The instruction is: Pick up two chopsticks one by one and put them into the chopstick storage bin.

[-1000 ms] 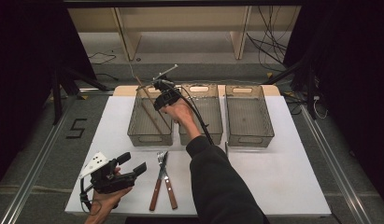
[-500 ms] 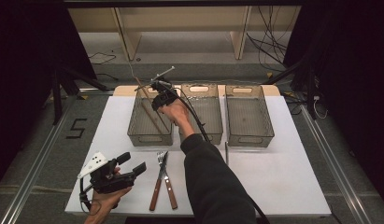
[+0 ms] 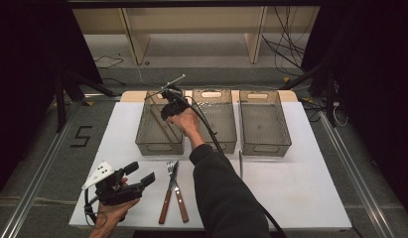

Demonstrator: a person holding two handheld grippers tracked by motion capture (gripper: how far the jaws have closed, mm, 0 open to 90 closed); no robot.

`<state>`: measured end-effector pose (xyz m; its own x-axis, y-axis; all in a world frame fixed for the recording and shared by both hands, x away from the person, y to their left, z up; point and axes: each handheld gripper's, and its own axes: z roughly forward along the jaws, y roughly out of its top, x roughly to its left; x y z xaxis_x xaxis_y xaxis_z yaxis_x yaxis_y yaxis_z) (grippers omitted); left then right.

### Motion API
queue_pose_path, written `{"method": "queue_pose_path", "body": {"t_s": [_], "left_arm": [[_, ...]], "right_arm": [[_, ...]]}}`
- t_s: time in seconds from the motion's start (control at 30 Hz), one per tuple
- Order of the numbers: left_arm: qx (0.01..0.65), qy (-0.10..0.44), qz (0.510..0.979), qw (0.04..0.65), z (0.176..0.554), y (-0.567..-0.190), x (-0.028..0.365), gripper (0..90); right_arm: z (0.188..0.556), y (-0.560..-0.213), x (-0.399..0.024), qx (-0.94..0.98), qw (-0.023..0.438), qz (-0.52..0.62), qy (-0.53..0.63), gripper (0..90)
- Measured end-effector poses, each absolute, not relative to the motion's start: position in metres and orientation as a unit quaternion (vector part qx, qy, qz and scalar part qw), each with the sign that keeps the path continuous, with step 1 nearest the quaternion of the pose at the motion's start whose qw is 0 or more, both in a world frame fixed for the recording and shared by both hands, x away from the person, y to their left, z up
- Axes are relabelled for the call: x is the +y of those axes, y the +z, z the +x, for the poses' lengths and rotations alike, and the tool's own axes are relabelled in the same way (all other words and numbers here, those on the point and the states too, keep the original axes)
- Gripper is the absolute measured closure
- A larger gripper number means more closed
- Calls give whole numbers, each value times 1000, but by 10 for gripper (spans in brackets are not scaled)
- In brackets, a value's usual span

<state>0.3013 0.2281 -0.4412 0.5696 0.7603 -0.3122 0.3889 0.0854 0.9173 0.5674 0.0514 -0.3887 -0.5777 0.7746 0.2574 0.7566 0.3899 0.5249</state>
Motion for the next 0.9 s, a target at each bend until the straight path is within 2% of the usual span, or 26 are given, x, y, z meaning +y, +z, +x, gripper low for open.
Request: {"method": "queue_pose_path", "body": {"t_s": [0.27, 0.47, 0.67, 0.9], "left_arm": [[436, 156, 660, 591, 301, -441, 228, 166], [438, 156, 660, 590, 302, -442, 227, 165], [439, 155, 662, 588, 302, -443, 226, 165], [437, 155, 667, 584, 302, -443, 226, 164]], "right_arm": [[554, -369, 31, 834, 24, 439, 333, 532], [530, -352, 1, 838, 44, 416, 350, 425], [502, -343, -33, 844, 56, 397, 357, 369], [474, -336, -54, 851, 62, 378, 359, 347]]}}
